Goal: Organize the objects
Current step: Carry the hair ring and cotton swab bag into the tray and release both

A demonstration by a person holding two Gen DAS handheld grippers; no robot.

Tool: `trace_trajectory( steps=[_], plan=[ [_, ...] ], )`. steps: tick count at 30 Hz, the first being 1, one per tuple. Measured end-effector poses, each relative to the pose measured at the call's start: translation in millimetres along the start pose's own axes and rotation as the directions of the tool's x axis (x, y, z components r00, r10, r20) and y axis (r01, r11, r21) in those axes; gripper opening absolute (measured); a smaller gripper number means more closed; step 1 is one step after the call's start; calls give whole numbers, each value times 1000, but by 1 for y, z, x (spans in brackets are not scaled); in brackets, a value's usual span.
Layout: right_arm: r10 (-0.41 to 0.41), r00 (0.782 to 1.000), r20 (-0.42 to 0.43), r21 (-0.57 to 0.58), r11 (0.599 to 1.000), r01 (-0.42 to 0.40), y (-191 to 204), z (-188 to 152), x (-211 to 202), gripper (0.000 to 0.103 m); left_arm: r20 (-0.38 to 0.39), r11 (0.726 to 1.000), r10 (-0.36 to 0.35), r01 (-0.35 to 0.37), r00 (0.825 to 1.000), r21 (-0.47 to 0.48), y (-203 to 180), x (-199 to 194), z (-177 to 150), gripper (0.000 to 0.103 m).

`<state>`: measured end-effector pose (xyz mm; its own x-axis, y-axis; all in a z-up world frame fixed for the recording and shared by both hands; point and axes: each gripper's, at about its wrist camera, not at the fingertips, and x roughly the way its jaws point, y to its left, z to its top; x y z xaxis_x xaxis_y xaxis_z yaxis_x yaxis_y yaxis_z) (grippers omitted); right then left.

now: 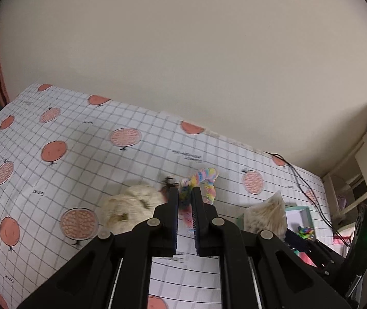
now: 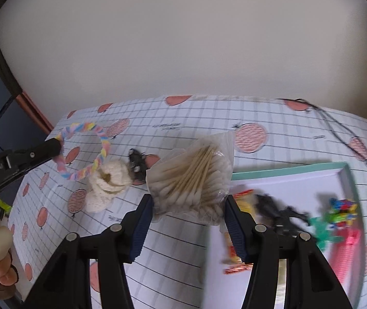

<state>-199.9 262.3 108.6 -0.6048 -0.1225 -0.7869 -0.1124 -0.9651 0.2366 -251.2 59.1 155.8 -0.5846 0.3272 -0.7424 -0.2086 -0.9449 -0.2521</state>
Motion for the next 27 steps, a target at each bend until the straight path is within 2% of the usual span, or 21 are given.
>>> trace_trajectory(
  steps=[14,21,24,27],
  plan=[
    [-118,992,35,82,990,115,-86,-6,-53,58,-49,985,-130,135,990,109,-98,10,-19,10],
    [-160,986,44,106,982,155,-113,-10,-66,58,-113,973,-167,182,980,142,-133,25,-36,10],
    [-164,986,39,122,980,158,-121,-12,-66,58,-159,969,-194,215,968,124,-139,37,-43,10],
    [-171,985,20,137,976,167,-128,-14,-60,58,-189,968,-189,215,964,131,-146,45,-50,10]
  ],
)
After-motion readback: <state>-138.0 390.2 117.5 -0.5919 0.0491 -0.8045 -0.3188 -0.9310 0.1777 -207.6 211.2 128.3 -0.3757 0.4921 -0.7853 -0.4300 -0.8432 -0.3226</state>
